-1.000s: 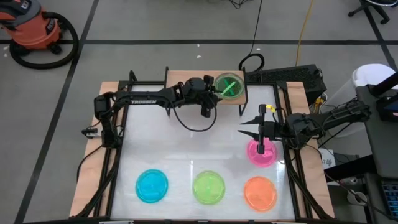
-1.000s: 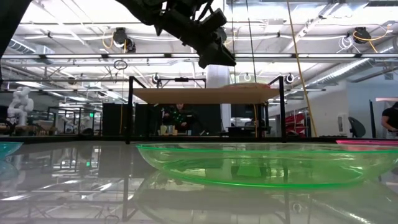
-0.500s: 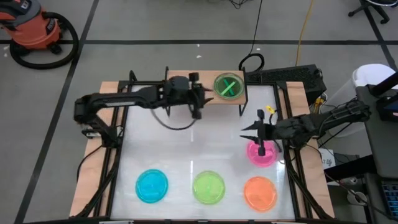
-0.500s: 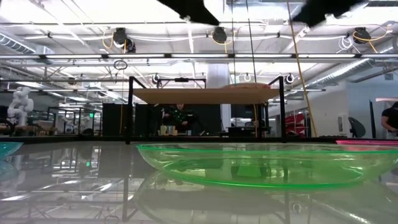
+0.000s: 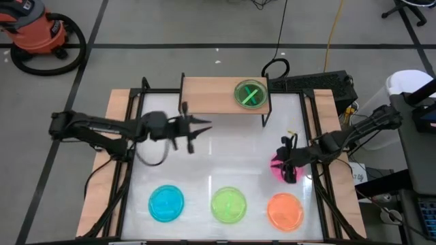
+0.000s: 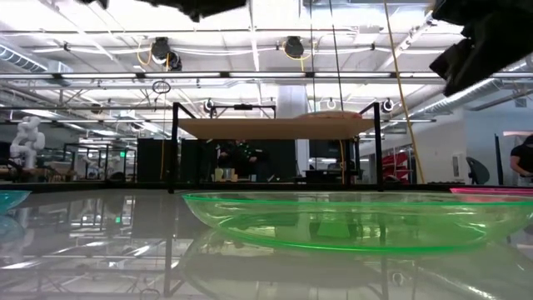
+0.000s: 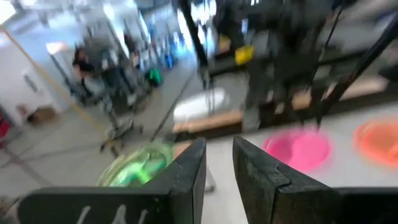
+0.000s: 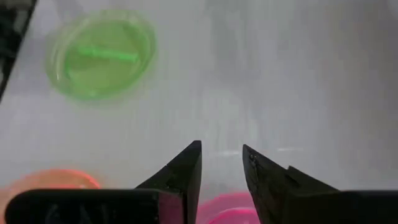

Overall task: Place and stack plates onto a shelf
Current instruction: Put the pink plate on the shelf

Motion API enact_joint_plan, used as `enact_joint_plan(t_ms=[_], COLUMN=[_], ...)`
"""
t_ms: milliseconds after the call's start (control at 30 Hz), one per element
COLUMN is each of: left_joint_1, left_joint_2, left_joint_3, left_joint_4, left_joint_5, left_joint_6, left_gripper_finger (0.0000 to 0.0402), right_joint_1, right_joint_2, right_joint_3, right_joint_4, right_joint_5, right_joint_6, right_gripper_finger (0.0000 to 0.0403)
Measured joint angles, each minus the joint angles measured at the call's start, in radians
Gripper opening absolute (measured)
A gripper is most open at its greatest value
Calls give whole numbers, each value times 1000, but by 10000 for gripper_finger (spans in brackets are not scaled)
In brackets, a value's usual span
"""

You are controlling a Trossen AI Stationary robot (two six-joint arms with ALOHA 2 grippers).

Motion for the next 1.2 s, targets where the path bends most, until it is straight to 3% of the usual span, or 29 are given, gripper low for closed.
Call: enact_joint_plan(t_ms=[167, 333, 500, 633, 767, 1200], left_joint_1=[-76, -108, -108, -106, -106, -106], left_joint_2=[-68, -77, -76, -76, -76, -76], left_joint_3=[-217, -327, -338, -338, -338, -338], left_joint_4=[295, 462, 471, 475, 474, 462], left_joint_5=[1, 0, -1, -1, -1, 1], left_joint_6=[-43, -49, -49, -51, -72, -121], left_gripper_finger=[85, 85, 85, 85, 85, 85], right_joint_1=[56, 102, 153, 191, 220, 283], right_joint_2=[109, 203, 278, 345, 395, 511], right_joint_3=[-1, -1, 66, 203, 270, 187], right_joint_4=[-8, -8, -114, -270, -266, -266], right_joint_5=[29, 26, 12, 90, 130, 24], right_joint_6=[40, 119, 173, 201, 197, 374], right_gripper_finger=[102, 102, 102, 102, 102, 102])
